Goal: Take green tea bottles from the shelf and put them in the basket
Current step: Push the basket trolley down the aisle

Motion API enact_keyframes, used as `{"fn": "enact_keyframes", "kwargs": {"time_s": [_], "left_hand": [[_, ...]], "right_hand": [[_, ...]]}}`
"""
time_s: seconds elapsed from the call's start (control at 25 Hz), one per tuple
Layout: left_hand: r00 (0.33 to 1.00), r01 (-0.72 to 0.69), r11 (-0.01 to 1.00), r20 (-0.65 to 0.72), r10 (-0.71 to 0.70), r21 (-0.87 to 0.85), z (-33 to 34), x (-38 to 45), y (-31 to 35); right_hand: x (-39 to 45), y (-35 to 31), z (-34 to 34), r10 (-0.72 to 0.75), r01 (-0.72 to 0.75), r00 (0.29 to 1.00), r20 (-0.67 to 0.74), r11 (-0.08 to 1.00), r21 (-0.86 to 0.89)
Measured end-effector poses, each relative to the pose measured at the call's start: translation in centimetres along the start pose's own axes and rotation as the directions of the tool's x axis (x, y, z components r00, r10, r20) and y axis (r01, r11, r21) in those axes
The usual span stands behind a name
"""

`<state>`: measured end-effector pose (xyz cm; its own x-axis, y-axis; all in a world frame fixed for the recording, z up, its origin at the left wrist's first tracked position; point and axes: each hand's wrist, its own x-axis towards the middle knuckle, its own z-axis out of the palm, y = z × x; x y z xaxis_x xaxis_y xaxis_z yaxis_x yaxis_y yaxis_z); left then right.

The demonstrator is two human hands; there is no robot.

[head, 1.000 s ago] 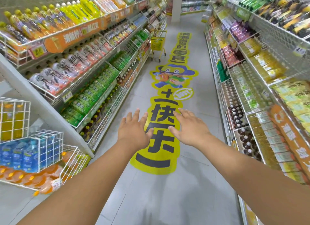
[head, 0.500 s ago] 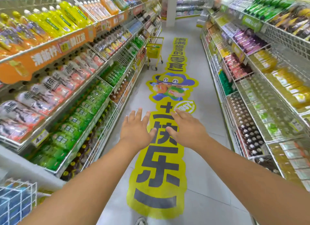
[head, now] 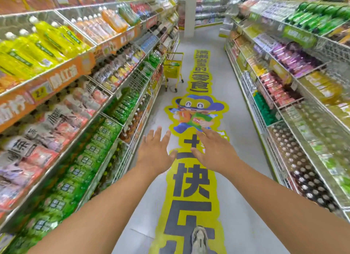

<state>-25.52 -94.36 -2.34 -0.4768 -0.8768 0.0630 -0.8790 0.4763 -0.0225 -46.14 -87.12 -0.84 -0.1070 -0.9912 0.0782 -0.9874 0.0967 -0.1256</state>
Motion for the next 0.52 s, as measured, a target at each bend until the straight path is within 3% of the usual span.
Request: {"fn": "enact_keyframes", "kwargs": {"time_s": [0.52], "left_hand": [[0.997,0.055,0.997,-0.046,-0.058,-0.052,1.1,37.7,-3.8]], "right_hand": [[37.3,11.2,0.6,-0.05,0.05,0.999,0.012,0.999,0.011]]}}
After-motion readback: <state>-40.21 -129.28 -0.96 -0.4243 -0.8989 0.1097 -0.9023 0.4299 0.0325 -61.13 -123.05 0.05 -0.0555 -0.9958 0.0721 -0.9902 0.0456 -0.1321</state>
